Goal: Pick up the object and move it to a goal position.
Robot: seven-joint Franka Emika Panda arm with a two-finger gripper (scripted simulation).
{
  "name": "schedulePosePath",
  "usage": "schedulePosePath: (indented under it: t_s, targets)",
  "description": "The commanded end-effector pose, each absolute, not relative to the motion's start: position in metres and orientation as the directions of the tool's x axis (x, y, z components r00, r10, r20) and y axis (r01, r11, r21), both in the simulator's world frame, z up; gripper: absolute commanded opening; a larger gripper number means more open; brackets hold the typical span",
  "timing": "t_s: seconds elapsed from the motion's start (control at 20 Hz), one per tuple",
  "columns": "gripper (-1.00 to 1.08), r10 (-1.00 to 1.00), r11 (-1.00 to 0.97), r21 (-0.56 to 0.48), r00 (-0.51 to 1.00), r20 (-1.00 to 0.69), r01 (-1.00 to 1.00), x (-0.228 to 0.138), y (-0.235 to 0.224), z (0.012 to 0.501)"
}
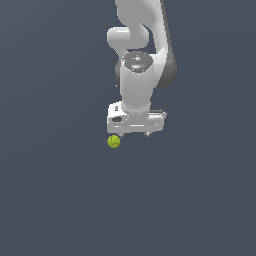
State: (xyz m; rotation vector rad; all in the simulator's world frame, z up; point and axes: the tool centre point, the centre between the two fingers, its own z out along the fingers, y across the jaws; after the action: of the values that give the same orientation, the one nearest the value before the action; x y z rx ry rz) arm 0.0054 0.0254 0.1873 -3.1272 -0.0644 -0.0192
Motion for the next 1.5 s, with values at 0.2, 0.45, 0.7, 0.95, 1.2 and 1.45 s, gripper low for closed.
schedulePosePath:
  t_s: [0.2, 0.45, 0.7, 0.95, 1.2, 1.45]
  targets:
    - [1.00, 0.044, -0.999, -0.012, 0.999, 0.010, 0.044, -0.003, 0.007, 0.169]
    - [1.00, 0.049, -0.999, -0.008, 0.999, 0.007, 0.049, -0.020, -0.021, 0.142]
    - [1.00, 0.055, -0.998, -0.004, 0.998, 0.003, 0.055, -0.042, -0.051, 0.113]
    - [1.00, 0.058, -0.998, -0.001, 0.998, 0.001, 0.058, -0.057, -0.068, 0.097]
    - [1.00, 0.059, -0.998, 0.000, 0.998, 0.000, 0.059, -0.062, -0.074, 0.092]
    - [1.00, 0.058, -0.998, 0.000, 0.998, -0.001, 0.058, -0.061, -0.073, 0.087]
